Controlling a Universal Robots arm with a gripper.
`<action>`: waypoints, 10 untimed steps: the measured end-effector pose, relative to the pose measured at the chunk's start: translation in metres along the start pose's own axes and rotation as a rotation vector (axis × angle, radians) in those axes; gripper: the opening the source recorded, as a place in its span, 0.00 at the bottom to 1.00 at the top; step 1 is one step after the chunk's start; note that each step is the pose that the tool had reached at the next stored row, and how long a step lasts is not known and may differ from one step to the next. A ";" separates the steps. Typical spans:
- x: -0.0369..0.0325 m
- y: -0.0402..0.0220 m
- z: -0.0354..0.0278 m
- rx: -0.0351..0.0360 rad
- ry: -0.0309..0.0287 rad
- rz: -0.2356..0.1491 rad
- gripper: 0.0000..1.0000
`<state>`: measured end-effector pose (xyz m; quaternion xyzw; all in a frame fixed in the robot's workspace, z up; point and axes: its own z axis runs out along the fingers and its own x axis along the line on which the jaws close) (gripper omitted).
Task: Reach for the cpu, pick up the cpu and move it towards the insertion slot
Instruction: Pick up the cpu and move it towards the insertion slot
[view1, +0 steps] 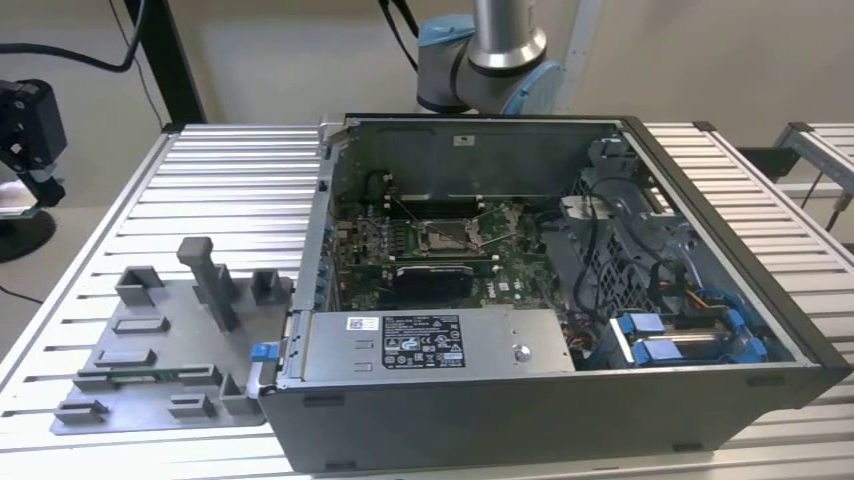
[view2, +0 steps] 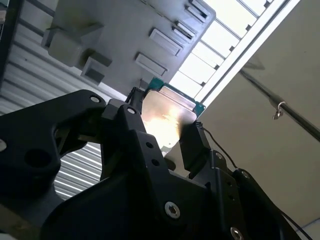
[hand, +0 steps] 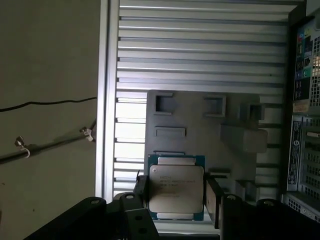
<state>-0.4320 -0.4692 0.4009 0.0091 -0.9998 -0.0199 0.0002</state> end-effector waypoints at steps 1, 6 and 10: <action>0.0000 0.0000 0.0000 0.0000 0.0000 0.000 0.00; -0.0028 -0.0001 0.0000 0.0000 0.0000 0.000 0.00; -0.0144 -0.0003 0.0000 0.0000 0.0008 0.000 0.00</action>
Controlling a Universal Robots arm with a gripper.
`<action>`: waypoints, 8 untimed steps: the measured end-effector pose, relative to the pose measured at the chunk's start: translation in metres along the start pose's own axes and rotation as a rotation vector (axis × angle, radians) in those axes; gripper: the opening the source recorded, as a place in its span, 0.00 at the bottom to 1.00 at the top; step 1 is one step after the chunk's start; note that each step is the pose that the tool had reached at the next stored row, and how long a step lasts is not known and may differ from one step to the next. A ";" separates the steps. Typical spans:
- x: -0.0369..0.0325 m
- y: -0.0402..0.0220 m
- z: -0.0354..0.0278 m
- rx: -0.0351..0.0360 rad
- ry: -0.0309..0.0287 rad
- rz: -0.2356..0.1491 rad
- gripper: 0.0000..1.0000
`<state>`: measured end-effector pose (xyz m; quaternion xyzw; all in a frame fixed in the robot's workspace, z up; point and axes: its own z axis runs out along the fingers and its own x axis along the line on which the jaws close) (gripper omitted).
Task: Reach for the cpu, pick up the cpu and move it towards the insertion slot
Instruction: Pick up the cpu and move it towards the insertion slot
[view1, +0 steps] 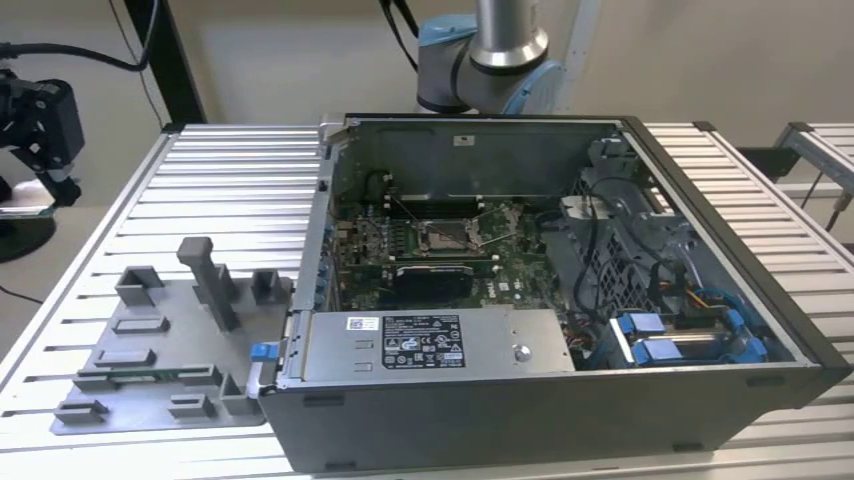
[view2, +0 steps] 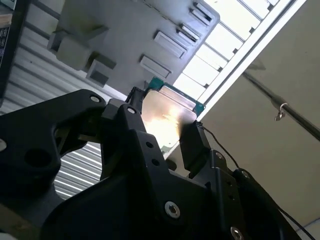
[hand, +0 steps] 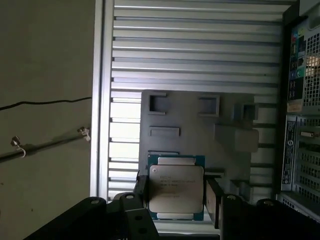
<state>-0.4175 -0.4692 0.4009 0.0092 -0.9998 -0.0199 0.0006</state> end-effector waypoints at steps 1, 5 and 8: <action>-0.0035 -0.0001 0.0001 -0.0001 0.0003 0.000 0.00; -0.0187 -0.0003 0.0000 -0.0001 0.0018 0.000 0.00; -0.0303 -0.0005 0.0000 -0.0001 0.0029 0.000 0.00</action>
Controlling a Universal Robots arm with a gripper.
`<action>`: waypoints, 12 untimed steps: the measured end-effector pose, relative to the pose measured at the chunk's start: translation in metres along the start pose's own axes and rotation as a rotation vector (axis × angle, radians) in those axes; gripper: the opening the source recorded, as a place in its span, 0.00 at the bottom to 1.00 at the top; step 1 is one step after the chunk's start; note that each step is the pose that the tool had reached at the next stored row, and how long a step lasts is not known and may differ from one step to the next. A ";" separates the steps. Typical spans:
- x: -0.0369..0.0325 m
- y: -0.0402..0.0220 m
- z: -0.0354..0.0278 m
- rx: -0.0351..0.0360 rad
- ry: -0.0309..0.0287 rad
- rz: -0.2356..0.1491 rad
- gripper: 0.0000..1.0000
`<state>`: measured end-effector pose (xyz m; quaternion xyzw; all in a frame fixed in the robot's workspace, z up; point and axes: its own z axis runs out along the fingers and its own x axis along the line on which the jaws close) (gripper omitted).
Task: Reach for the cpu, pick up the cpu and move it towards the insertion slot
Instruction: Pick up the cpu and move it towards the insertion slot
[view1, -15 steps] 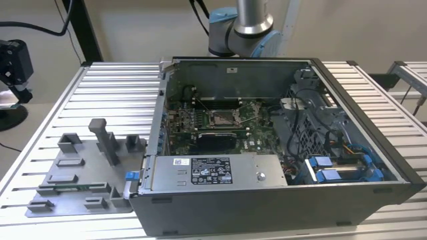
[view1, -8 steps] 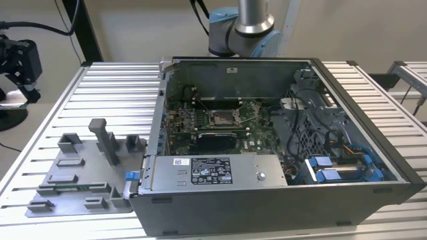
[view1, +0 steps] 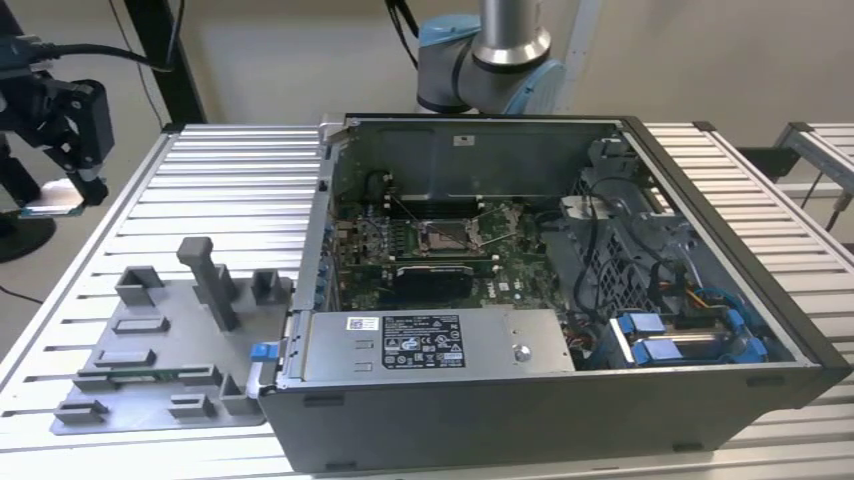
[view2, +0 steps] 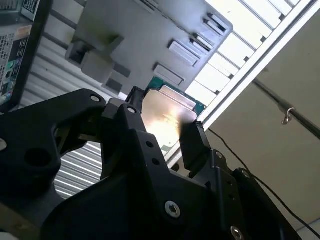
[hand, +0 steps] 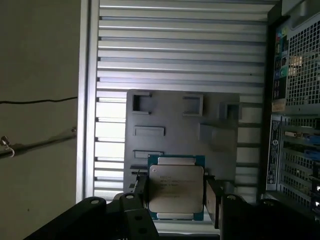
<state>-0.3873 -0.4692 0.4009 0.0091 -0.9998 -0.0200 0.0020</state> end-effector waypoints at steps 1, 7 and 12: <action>-0.0042 -0.0001 0.0000 0.0001 0.0004 0.000 0.00; -0.0271 -0.0005 -0.0001 0.0000 0.0023 0.000 0.00; -0.0473 -0.0009 -0.0002 0.0000 0.0040 0.000 0.00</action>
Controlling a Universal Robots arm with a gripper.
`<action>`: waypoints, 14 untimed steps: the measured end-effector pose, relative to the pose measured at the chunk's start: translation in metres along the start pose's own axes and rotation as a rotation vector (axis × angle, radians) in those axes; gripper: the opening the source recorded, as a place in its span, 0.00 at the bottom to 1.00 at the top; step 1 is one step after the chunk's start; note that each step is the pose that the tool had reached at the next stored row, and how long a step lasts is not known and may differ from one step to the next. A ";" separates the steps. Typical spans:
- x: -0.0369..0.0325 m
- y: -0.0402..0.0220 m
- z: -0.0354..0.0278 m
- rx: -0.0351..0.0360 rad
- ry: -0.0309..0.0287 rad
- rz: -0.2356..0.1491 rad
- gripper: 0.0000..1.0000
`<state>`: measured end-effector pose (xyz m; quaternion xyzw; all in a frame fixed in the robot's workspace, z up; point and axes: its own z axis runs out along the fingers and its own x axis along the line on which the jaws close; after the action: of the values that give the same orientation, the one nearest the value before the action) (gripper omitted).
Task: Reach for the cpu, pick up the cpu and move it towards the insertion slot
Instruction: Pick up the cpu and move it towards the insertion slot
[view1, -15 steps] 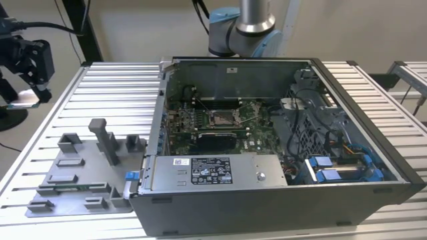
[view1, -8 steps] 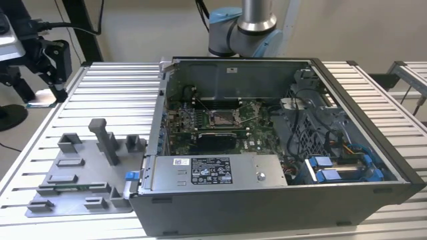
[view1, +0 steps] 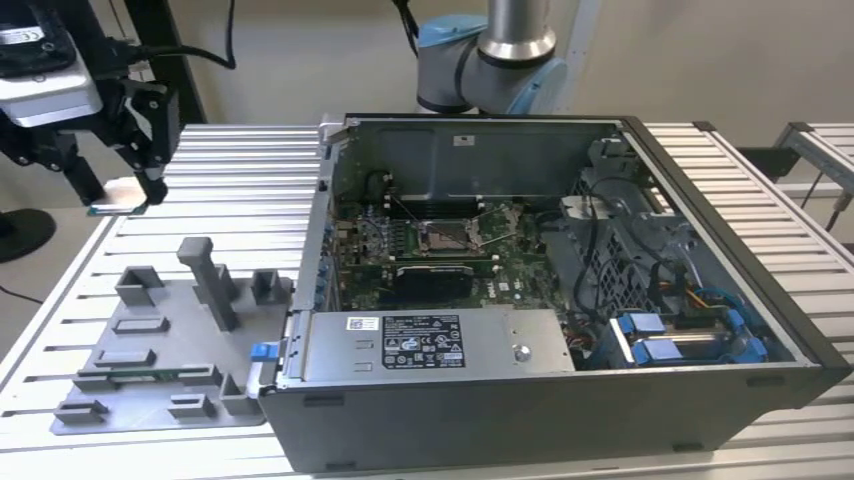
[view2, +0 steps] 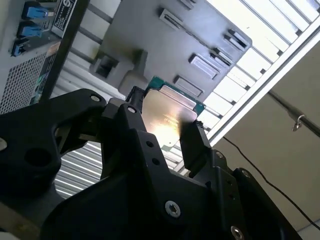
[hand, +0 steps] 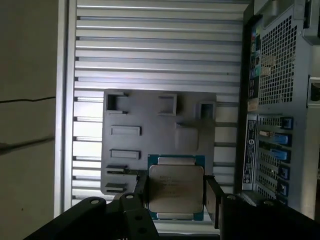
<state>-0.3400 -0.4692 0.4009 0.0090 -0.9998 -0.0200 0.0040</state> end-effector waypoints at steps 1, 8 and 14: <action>-0.0041 -0.0001 0.0000 0.0000 0.0003 0.000 0.00; -0.0322 -0.0006 -0.0002 -0.0001 0.0025 0.000 0.00; -0.0464 -0.0008 -0.0004 0.0000 0.0028 0.000 0.00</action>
<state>-0.2935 -0.4692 0.4009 0.0090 -0.9997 -0.0200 0.0054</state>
